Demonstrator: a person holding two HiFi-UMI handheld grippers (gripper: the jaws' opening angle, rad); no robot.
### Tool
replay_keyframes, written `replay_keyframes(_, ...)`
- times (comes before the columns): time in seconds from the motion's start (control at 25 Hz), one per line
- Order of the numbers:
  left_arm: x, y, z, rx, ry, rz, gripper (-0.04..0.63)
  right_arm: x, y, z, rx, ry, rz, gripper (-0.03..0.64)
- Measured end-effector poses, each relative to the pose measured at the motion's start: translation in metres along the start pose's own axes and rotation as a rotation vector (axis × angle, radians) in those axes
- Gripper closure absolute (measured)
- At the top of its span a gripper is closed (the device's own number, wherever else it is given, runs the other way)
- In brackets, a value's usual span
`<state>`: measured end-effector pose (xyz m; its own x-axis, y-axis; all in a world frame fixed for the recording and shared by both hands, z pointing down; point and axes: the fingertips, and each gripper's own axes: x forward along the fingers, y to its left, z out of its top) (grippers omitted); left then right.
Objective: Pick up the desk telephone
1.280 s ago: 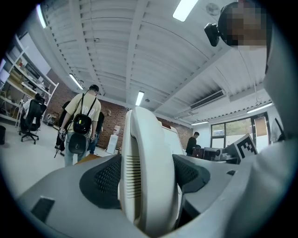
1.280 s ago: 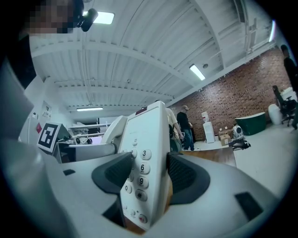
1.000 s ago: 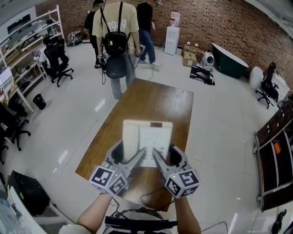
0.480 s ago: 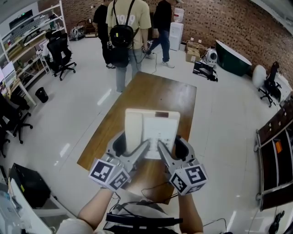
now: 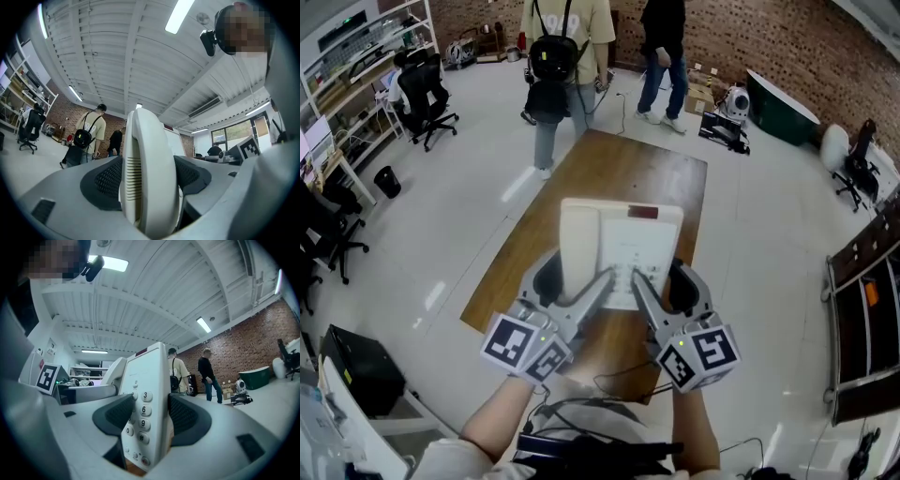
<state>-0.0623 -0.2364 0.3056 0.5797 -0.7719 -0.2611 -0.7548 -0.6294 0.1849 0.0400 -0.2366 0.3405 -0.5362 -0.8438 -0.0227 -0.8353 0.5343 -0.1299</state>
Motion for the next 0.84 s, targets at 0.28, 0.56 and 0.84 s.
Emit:
replay_keyframes(0.28, -0.0069, 0.0024, 0.0036, -0.002, 0.0, 0.005, 0.265, 0.0003, 0.008, 0.0007, -0.006, 0.001, 0.002, 0.367)
replay_keyframes(0.56, -0.0084, 0.0054, 0.0017, -0.006, 0.007, 0.003, 0.265, 0.0016, 0.01, -0.002, -0.006, 0.005, -0.004, 0.367)
replay_keyframes(0.84, -0.0016, 0.0017, -0.0039, -0.01, 0.024, 0.005, 0.265, -0.0009, 0.0016, -0.0038, -0.001, 0.019, -0.012, 0.367)
